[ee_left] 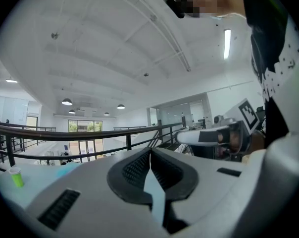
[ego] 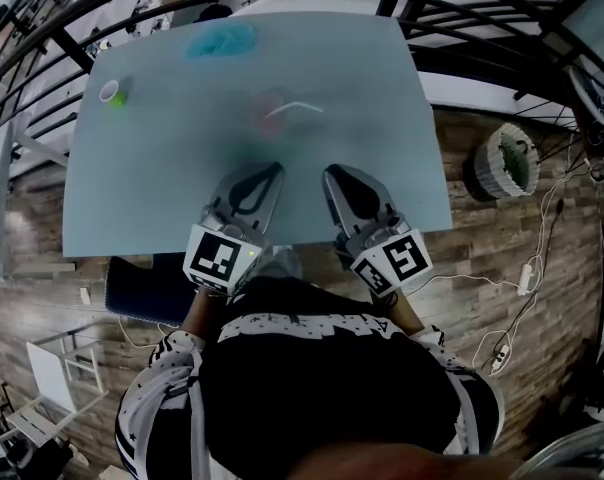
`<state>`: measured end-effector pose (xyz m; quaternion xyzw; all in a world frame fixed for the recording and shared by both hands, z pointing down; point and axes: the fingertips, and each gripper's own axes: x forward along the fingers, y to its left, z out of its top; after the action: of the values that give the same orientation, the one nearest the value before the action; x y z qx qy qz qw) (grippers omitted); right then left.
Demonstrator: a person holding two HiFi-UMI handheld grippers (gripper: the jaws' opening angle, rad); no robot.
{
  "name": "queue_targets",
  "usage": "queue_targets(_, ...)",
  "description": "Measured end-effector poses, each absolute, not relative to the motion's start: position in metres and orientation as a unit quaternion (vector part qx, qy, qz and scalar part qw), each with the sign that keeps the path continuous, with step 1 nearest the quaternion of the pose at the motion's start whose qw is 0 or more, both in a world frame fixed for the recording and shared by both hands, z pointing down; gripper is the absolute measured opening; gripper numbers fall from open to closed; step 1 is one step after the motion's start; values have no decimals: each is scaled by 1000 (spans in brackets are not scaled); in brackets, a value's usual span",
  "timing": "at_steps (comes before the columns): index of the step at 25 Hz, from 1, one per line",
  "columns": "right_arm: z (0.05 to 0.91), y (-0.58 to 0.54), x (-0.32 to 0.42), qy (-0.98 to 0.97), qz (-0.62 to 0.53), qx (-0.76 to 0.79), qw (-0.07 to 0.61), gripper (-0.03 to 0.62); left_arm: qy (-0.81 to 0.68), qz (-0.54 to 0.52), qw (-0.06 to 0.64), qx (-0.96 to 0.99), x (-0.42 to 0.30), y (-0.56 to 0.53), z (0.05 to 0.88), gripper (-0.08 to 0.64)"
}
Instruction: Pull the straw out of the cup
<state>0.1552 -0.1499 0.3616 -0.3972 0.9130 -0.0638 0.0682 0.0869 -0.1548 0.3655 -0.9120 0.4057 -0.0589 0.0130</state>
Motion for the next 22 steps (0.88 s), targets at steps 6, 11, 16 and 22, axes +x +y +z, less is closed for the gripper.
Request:
queue_targets(6,368,-163,142,916,-69,-391,62,29,411,-64,8,-910,75,-165,369,14)
queue_targets(11,369,-172,137,916,-70,-391,58,29,411,-58,9,-910,70,-175,370,14)
queue_targets(16,374,-187,137,911,-67,-404,45,29,410,-62,2,-910,67,-188,375,14)
queue_targets(22,376,-207,138,910,-65,-408,35,31,411,-55,-5,-910,67,-208,379,14)
